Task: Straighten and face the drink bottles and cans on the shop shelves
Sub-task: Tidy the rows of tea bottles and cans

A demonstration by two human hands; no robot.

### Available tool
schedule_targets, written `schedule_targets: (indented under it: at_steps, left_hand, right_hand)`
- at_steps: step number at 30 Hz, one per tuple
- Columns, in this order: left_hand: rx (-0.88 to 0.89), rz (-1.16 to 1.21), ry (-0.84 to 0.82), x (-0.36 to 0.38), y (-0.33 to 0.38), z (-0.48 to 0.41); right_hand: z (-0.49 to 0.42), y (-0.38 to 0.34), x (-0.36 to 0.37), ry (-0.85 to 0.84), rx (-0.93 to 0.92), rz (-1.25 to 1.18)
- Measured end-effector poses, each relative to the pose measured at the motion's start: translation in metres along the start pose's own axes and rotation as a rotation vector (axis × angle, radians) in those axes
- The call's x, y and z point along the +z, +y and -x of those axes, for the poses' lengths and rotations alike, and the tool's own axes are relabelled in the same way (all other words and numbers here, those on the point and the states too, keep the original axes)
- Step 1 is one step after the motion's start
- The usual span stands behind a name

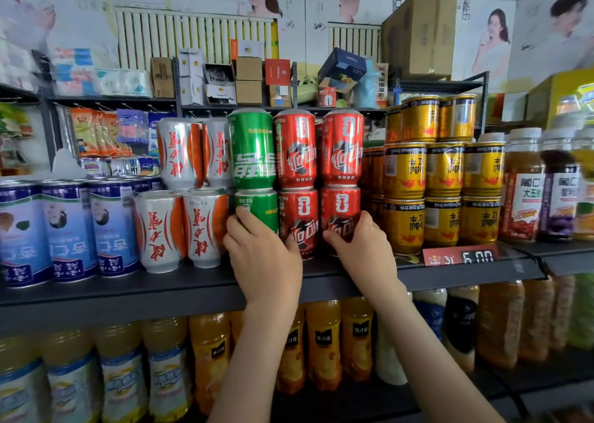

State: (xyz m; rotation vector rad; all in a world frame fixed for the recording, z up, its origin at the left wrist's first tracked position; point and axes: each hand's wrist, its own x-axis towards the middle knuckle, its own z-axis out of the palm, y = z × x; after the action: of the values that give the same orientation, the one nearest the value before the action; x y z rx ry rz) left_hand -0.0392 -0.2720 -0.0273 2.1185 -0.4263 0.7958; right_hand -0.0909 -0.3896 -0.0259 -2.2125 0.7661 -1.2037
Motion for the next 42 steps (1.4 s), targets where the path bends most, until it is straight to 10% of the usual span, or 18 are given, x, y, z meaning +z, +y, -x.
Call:
schedule_targets:
  at_steps: [6,12,19,42]
  left_hand:
    - [0.261,0.114,0.206,0.014,0.035,0.027]
    - [0.344,0.374,-0.067,0.037,0.095,0.050]
    - [0.140,0.304,-0.309,0.082,0.151,0.055]
    - [0.075,0.201,-0.058,0.098,0.188,0.080]
  right_hand:
    - [0.007,0.019,-0.034,0.181,-0.143,0.060]
    - [-0.011,0.073,-0.077,0.366,-0.173,0.057]
    - [-0.039,0.137,-0.112,0.280,-0.253,0.085]
    - [-0.061,0.162,-0.127,0.318,-0.402,-0.100]
